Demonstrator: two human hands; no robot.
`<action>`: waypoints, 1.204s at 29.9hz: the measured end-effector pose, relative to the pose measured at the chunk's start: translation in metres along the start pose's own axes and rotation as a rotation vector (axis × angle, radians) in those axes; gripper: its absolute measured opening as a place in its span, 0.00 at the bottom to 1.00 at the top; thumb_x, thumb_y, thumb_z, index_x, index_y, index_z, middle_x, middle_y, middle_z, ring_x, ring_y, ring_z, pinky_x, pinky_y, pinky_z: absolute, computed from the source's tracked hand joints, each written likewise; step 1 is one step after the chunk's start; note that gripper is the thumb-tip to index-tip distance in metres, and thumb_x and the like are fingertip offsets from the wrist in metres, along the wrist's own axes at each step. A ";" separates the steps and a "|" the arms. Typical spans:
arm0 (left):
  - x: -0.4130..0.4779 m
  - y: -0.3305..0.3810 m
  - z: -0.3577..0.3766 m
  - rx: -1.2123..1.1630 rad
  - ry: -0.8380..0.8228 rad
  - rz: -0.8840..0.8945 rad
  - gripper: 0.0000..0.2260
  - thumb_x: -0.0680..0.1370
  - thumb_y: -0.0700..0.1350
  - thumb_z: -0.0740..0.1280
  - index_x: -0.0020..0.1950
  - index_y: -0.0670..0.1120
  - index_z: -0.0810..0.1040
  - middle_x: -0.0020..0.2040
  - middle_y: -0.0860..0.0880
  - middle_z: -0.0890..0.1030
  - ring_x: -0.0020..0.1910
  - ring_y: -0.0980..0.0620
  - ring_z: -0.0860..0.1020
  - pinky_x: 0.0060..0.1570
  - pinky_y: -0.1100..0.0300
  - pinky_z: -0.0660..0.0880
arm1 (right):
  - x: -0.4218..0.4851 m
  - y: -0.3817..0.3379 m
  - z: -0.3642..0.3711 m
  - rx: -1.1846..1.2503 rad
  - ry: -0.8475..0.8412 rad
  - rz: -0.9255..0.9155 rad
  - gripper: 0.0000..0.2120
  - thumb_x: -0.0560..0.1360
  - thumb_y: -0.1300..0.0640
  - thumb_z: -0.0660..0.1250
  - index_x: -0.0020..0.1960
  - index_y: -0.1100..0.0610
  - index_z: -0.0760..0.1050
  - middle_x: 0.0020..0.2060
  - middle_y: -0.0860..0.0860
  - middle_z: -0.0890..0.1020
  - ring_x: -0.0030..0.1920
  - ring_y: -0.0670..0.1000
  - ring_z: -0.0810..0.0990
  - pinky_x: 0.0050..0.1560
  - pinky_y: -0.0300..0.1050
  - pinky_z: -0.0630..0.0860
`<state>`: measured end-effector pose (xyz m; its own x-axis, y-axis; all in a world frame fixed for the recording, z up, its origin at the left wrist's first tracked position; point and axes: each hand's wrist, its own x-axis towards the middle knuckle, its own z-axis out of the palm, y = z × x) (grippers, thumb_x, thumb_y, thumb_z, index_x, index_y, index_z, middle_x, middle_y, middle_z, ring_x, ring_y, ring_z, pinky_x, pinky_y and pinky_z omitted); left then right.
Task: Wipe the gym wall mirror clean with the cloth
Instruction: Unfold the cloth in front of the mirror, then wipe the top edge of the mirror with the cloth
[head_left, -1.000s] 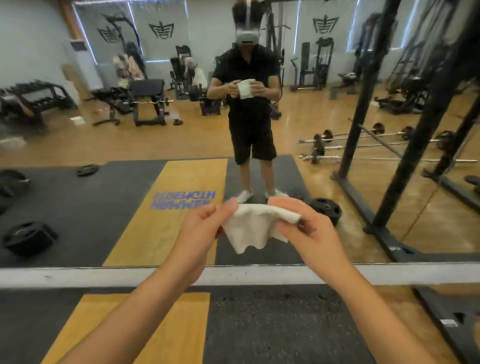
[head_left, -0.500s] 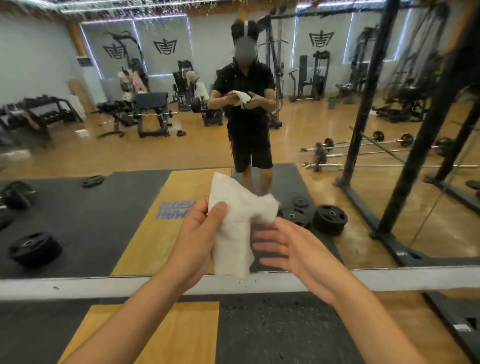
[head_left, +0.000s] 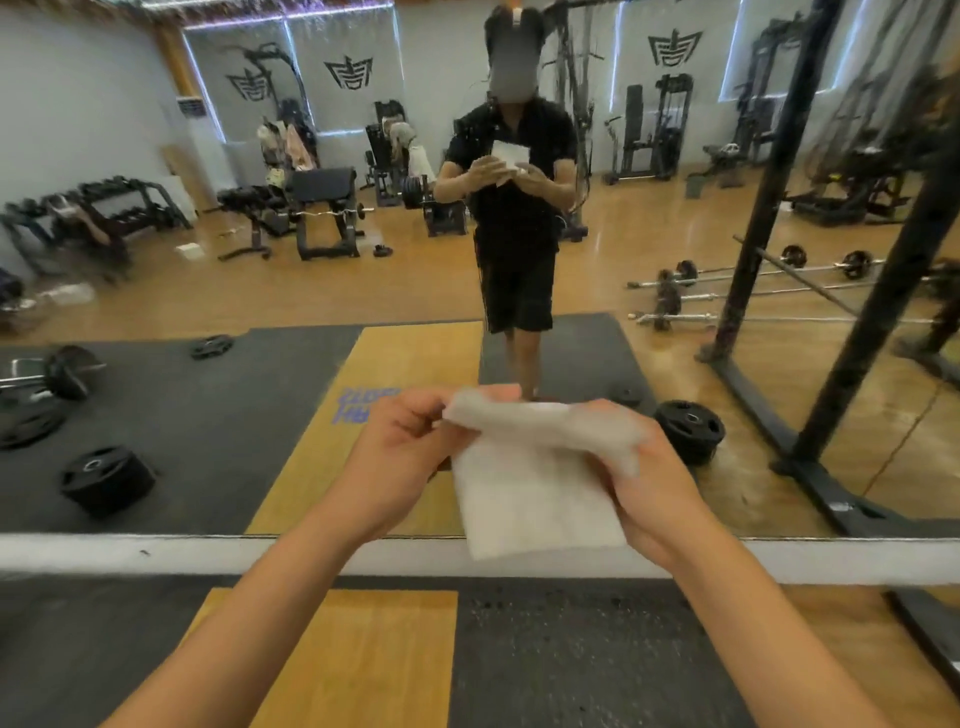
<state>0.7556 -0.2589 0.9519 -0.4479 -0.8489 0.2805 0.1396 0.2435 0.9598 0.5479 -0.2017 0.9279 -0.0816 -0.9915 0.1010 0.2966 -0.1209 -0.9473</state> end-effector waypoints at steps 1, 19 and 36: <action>0.005 -0.001 -0.006 0.003 -0.016 -0.001 0.20 0.79 0.30 0.66 0.40 0.53 0.88 0.57 0.49 0.86 0.59 0.48 0.83 0.47 0.56 0.81 | 0.007 0.002 0.000 0.017 -0.027 0.028 0.23 0.83 0.70 0.57 0.39 0.54 0.84 0.46 0.50 0.87 0.46 0.51 0.86 0.44 0.53 0.80; 0.116 -0.056 -0.133 0.069 0.534 -0.289 0.08 0.79 0.41 0.73 0.56 0.42 0.84 0.47 0.46 0.87 0.45 0.47 0.84 0.37 0.59 0.79 | 0.239 0.037 0.073 -0.426 -0.161 -0.147 0.24 0.74 0.65 0.75 0.58 0.38 0.78 0.51 0.48 0.85 0.48 0.45 0.85 0.47 0.45 0.84; 0.095 -0.063 -0.268 0.309 0.500 0.134 0.30 0.79 0.54 0.65 0.80 0.55 0.61 0.74 0.65 0.72 0.74 0.60 0.71 0.68 0.61 0.72 | 0.282 0.128 0.262 -0.227 -0.343 -0.259 0.12 0.82 0.60 0.64 0.62 0.51 0.82 0.49 0.37 0.87 0.52 0.38 0.84 0.51 0.32 0.76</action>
<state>0.9412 -0.4808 0.9152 0.0356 -0.9010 0.4325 -0.1307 0.4248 0.8958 0.8125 -0.5088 0.9145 0.2043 -0.8933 0.4004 0.0897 -0.3902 -0.9164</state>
